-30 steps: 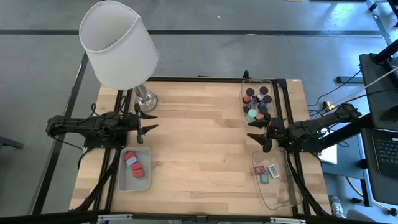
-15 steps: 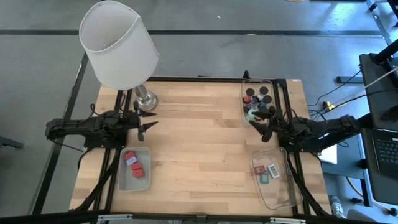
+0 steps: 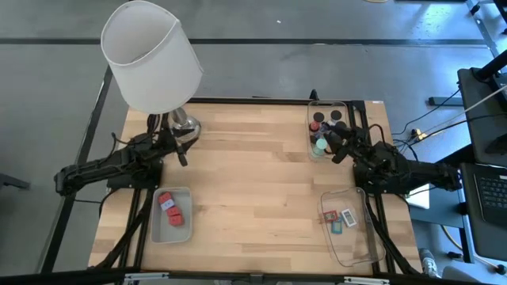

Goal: Pick & Place Office items
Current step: Return to Home Position

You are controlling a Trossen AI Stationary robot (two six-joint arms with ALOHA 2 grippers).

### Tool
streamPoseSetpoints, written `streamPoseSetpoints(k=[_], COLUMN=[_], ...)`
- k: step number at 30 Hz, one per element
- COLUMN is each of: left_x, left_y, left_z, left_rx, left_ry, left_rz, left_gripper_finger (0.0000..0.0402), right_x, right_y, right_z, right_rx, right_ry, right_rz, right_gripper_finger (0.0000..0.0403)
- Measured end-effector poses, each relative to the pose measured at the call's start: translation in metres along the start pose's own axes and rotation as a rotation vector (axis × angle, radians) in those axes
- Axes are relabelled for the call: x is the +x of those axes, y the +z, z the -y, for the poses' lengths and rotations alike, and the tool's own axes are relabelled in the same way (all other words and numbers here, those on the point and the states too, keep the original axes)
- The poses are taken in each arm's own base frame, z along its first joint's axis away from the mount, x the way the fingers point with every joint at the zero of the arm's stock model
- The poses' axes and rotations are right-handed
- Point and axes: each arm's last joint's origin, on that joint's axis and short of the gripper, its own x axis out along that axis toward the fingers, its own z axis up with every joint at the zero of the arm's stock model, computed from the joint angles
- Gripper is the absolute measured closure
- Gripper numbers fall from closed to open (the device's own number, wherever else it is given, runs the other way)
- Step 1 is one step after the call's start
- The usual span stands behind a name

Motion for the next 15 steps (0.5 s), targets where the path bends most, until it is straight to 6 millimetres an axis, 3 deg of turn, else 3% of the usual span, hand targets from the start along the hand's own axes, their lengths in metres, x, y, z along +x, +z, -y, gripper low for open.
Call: streamPoseSetpoints(k=[15], left_x=[0.0004], left_y=[-0.0003], left_z=[-0.0018], left_rx=[-0.001], left_ry=[0.019], left_rz=[-0.003], left_gripper_finger=[0.0235], right_x=[0.0007], right_y=[0.0004], right_z=[0.0016], right_rx=[-0.003], right_ry=[-0.018], right_rz=[0.006], right_gripper_finger=[0.0124])
